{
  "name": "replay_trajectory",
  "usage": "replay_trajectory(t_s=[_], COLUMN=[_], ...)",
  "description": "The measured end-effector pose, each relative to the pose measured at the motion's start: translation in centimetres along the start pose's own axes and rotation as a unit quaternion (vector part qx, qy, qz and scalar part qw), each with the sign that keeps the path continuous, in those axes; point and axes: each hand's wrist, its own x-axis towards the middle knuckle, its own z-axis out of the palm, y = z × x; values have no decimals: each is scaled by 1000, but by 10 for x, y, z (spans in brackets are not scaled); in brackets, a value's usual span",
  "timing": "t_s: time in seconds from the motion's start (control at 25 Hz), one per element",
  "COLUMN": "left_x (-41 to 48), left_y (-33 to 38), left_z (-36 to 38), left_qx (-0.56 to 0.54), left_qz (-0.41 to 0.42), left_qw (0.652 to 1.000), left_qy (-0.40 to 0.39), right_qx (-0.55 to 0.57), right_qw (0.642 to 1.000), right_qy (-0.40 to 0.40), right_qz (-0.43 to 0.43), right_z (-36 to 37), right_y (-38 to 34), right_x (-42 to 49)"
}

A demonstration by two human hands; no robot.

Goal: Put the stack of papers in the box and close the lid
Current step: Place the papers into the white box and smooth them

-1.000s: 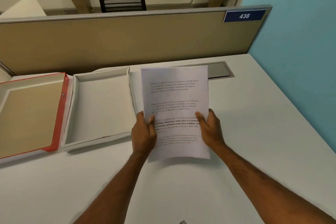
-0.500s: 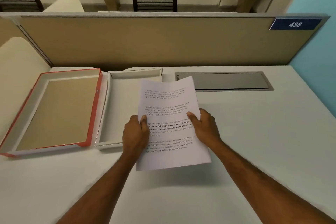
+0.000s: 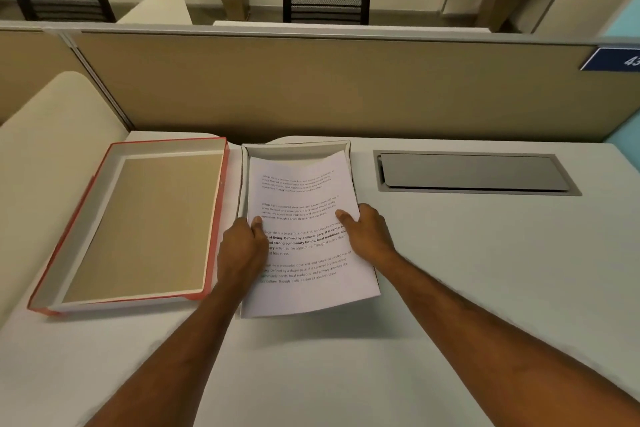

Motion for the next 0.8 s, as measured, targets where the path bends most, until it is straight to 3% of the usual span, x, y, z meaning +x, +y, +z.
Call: replay_trajectory(t_s=[0.56, 0.8], left_x=[68, 55], left_y=[-4, 3], left_z=[25, 27], left_qx=[80, -4], left_qz=[-75, -105], left_qw=[990, 992], left_qy=[-87, -69], right_qx=[-72, -45], right_qw=[996, 996], right_qy=[-29, -56], right_qz=[48, 61], right_z=[35, 37], right_y=[-10, -9], right_x=[58, 58])
